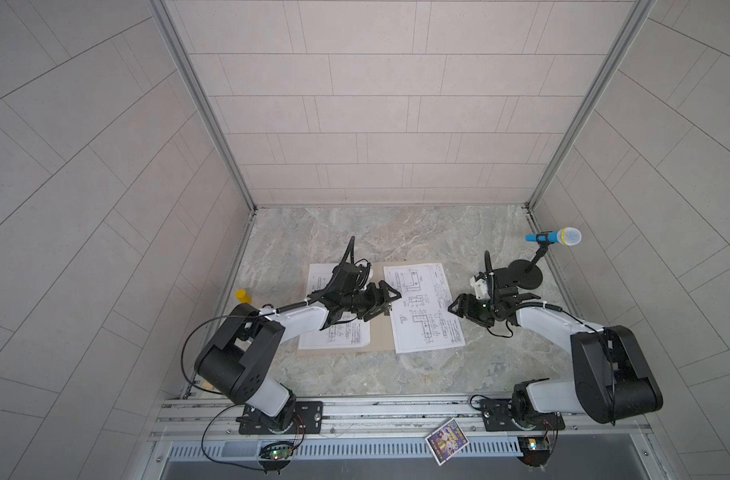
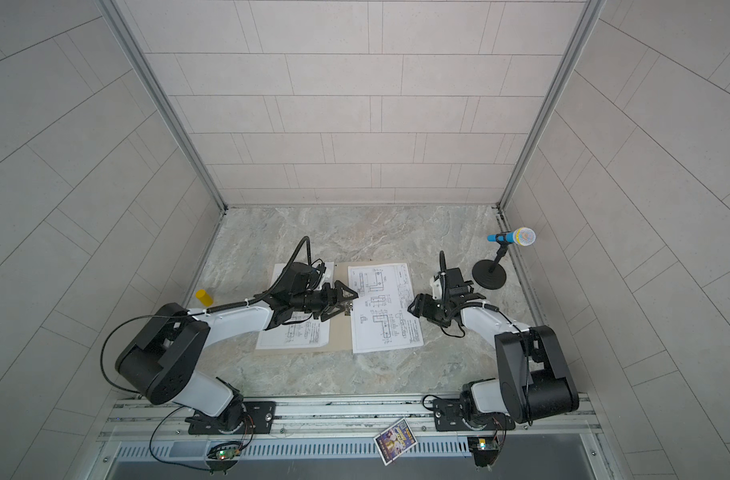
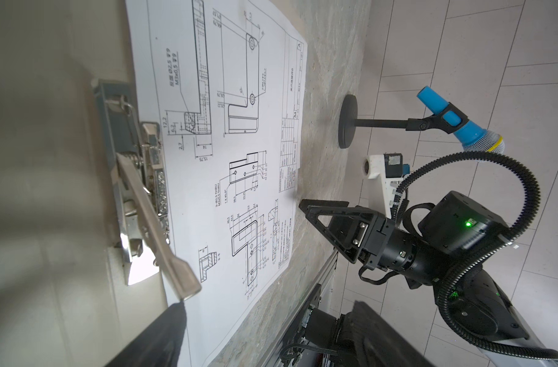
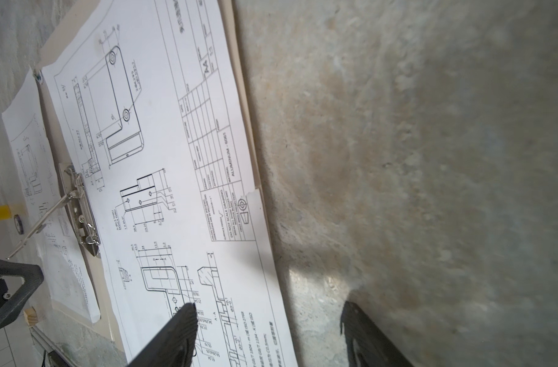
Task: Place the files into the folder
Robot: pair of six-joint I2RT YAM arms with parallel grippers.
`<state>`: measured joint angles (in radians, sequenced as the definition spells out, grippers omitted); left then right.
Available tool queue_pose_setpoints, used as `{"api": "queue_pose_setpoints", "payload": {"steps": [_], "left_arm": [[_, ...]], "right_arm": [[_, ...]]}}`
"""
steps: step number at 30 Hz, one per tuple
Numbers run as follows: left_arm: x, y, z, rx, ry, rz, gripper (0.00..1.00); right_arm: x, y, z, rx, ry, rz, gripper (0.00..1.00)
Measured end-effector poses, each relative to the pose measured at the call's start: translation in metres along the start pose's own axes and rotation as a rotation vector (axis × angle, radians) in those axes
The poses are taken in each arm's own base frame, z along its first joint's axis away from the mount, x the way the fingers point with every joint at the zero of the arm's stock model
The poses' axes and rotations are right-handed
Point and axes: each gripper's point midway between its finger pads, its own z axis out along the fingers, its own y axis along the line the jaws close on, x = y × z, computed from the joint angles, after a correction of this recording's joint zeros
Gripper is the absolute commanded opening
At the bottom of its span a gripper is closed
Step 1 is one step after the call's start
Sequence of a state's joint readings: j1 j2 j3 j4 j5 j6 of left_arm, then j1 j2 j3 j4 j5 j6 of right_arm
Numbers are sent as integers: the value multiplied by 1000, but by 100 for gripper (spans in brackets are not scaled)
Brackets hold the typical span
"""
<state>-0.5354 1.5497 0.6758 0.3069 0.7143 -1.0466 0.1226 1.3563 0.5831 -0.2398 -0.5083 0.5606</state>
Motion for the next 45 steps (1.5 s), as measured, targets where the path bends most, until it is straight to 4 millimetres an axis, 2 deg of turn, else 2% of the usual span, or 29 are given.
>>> {"api": "queue_pose_setpoints", "payload": {"steps": [12,19,37,45], "left_arm": [[-21,-12,16,25,-17,2,88],[-23,-7,20,16,-20,-2,88],[-32,-7,21,10,-47,-1,87],[-36,-6,18,9,-56,-6,87]], "right_arm": [[17,-4,-7,-6,2,35,74],[28,0,-9,-42,11,73,74],[38,18,-3,-129,37,142,72],[35,25,-3,-162,30,170,72]]}}
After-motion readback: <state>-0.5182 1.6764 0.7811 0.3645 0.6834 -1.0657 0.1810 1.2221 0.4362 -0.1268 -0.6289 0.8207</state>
